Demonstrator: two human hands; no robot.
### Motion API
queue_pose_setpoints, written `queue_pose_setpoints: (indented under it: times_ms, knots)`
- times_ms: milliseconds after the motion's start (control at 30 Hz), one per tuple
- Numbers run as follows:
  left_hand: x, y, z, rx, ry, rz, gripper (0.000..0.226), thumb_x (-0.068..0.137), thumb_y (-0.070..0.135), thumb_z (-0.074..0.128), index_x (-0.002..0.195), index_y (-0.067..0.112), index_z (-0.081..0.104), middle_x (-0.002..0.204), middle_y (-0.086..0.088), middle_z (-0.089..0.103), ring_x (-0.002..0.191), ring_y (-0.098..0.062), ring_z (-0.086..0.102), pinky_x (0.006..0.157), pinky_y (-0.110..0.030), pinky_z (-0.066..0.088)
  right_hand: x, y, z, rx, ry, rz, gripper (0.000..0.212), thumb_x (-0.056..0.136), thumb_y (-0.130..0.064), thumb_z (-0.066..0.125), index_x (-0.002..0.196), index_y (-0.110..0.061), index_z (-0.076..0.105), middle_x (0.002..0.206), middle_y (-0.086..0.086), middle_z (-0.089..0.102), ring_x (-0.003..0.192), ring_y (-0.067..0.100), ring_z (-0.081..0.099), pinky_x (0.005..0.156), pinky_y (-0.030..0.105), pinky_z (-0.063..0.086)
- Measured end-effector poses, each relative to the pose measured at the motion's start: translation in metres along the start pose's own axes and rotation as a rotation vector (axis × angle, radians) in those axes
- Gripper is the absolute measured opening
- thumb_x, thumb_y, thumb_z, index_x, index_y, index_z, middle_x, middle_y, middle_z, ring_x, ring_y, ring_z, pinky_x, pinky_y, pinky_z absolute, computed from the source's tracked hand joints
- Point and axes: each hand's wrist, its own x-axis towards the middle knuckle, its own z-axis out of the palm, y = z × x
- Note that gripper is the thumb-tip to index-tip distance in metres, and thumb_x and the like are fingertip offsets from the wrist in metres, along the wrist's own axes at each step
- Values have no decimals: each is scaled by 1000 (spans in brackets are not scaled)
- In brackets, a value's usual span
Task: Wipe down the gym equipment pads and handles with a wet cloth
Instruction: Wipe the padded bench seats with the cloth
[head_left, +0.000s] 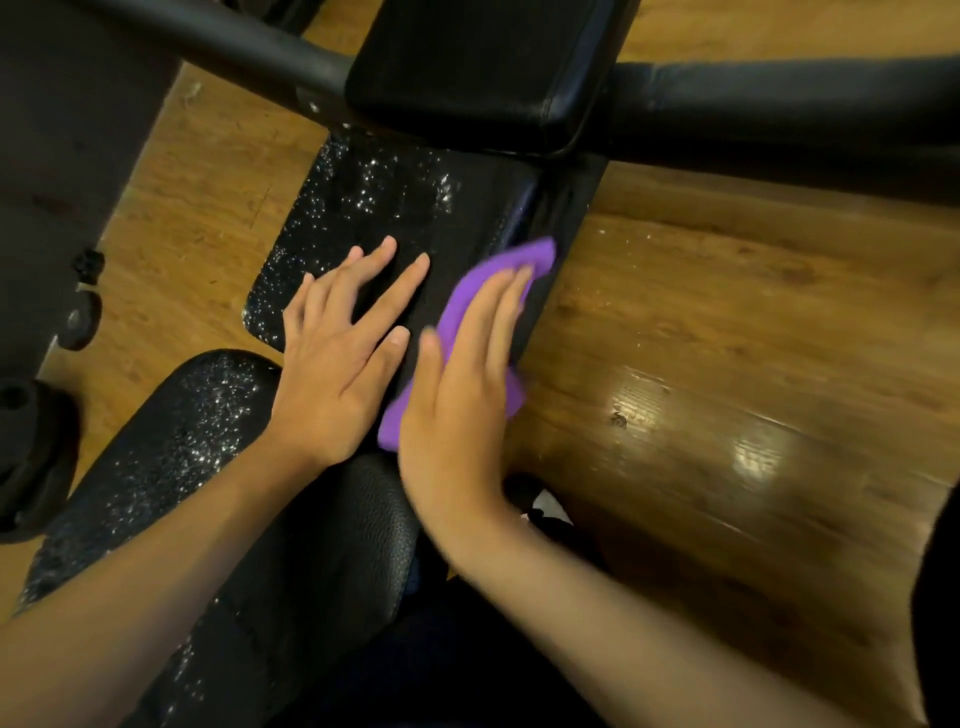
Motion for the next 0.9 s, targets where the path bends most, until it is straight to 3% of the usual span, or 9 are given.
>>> queue_pose_setpoints:
  times_ms: [67,100,233,333,500,567,700,767,900]
  knots:
    - [0,0,0,-6,-2,-5,55,108,43,25,163,34,29,171,6,22,159,-18,12,125,-60,6,-23,7,0,-7,-82,-20,71,110,-27,36,154,-27,-20,159,-23,-35,158,15,-10,128,35,14]
    - [0,-1,-1,-5,2,-8,55,108,43,26,163,34,29,171,6,22,159,-18,12,126,-59,6,-17,6,1,-27,-52,-35,70,110,-27,35,155,-25,-18,162,-19,-32,158,19,-9,128,39,15]
    - [1,0,0,-11,10,-3,55,108,44,27,162,35,31,170,6,24,159,-19,14,127,-55,5,62,-2,0,-68,170,-18,58,106,-12,41,159,-3,22,170,13,10,157,37,1,128,47,15]
    - [0,-1,0,-34,13,-4,54,109,43,28,162,34,33,170,7,24,159,-19,13,126,-57,5,98,-1,-8,-62,231,-48,47,105,-6,46,151,0,42,162,15,35,156,35,17,125,47,27]
    - [-1,-2,-1,-26,-3,2,54,109,46,25,162,38,31,171,9,22,159,-16,12,126,-55,6,80,0,-29,-225,208,-372,34,102,-9,41,126,-1,63,127,10,64,134,25,50,109,41,46]
    - [-1,-2,-2,-34,-6,-1,53,109,46,24,161,39,31,171,10,22,159,-15,11,126,-54,5,98,-14,-42,-300,148,-410,32,101,-7,45,128,-7,61,120,6,63,113,18,57,96,38,51]
    - [1,-1,-4,-22,-16,6,51,110,47,23,161,45,28,170,12,22,159,-15,12,125,-57,8,138,-50,-54,-256,-44,-525,23,105,-12,47,124,-9,59,115,4,58,99,13,60,84,32,53]
    - [2,-1,-5,-21,-29,7,51,110,50,22,160,47,27,170,13,22,159,-15,13,126,-57,7,151,-48,-55,-355,-204,-600,20,103,-16,51,122,-11,57,118,4,53,100,14,56,85,31,51]
    - [-1,-1,-7,-9,-54,4,53,110,52,21,161,45,28,170,13,22,159,-16,14,126,-56,7,163,-29,-64,-897,-458,-742,27,99,-20,55,123,-13,65,139,11,51,124,28,46,103,47,43]
